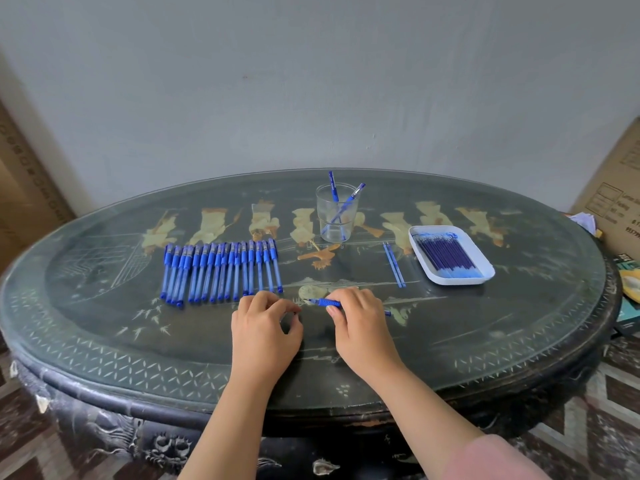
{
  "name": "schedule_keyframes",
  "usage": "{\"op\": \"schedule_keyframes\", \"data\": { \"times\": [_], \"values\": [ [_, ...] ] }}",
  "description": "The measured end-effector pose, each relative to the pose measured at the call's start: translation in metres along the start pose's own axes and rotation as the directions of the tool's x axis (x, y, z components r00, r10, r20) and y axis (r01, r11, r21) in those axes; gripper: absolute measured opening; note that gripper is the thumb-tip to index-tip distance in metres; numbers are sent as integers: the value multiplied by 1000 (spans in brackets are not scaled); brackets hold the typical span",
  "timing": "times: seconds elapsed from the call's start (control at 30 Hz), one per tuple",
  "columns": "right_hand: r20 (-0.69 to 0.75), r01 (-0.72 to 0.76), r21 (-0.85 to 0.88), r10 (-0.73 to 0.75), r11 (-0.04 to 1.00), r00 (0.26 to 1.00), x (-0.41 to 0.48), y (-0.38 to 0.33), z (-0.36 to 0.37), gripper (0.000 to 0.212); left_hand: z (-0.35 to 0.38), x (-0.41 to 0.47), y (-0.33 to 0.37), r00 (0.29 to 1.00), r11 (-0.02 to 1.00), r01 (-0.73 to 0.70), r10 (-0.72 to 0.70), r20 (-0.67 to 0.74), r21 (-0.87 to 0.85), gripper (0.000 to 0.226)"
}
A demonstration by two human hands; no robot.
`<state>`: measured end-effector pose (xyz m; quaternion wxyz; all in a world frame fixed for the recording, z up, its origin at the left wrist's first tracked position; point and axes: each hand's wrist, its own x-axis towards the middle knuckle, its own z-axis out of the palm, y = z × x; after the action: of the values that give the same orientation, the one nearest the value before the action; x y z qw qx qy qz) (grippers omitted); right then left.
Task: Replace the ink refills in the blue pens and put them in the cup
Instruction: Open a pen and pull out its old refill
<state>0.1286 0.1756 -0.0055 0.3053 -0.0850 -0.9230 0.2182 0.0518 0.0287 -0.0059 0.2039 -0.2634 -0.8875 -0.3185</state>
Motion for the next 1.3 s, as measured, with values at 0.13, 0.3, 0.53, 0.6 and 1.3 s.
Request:
{"op": "schedule_keyframes", "data": {
  "times": [0.13,0.3,0.53,0.6,1.3],
  "values": [
    [-7,-7,2,7,1000,1000,0,-1,0,24,0,0,1,1000,1000,17,-17,3,1,23],
    [-47,-3,18,4,1000,999,-1,-1,-1,18,-4,-3,2,1000,999,25,-26,-16,-49,26],
    [-256,-21,139,57,990,965,7,-18,-21,11,-15,-3,15,996,952,-88,83,-28,-295,32],
    [-195,-69,271,125,960,973,13,-32,-27,9,-21,-3,19,995,905,-40,76,67,-422,38],
    [201,-375,559,318,740,927,65,-60,-62,15,-31,-5,24,979,803,135,-19,203,-580,17]
  ]
}}
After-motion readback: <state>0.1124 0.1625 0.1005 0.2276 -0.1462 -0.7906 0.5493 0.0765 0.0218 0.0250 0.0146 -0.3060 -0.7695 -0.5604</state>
